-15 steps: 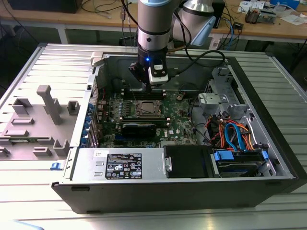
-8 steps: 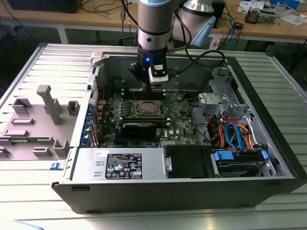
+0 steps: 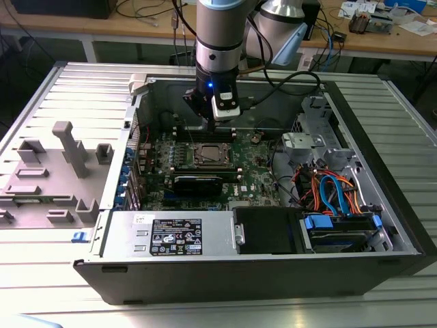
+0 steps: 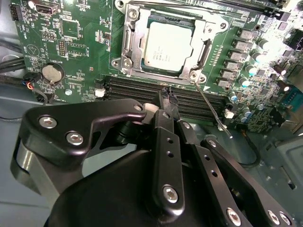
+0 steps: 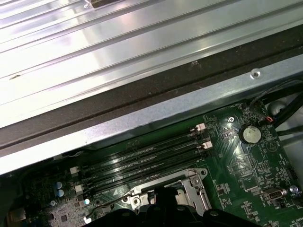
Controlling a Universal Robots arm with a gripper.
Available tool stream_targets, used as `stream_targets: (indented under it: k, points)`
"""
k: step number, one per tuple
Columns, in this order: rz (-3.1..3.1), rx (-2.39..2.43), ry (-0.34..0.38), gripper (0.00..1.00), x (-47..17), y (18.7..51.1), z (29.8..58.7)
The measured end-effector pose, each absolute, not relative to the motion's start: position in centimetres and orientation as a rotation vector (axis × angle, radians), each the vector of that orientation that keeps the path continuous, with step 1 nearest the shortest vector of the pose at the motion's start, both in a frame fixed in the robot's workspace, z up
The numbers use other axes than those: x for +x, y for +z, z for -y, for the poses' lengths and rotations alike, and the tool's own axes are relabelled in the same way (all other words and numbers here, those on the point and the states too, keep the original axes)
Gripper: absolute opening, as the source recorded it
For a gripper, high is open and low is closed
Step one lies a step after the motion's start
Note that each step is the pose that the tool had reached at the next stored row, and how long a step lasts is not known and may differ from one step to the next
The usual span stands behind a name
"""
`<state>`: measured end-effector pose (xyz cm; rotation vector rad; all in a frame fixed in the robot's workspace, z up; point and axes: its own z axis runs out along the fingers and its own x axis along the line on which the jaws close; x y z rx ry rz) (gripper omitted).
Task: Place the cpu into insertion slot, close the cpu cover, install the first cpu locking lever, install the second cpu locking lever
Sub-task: 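Install the first cpu locking lever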
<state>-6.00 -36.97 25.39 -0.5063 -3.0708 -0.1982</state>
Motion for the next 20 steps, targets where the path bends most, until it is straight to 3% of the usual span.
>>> stream_targets:
  k: [20]
  points:
    - [3.072, -0.467, -0.218, 0.11, -6.0, 25.4, 36.97]
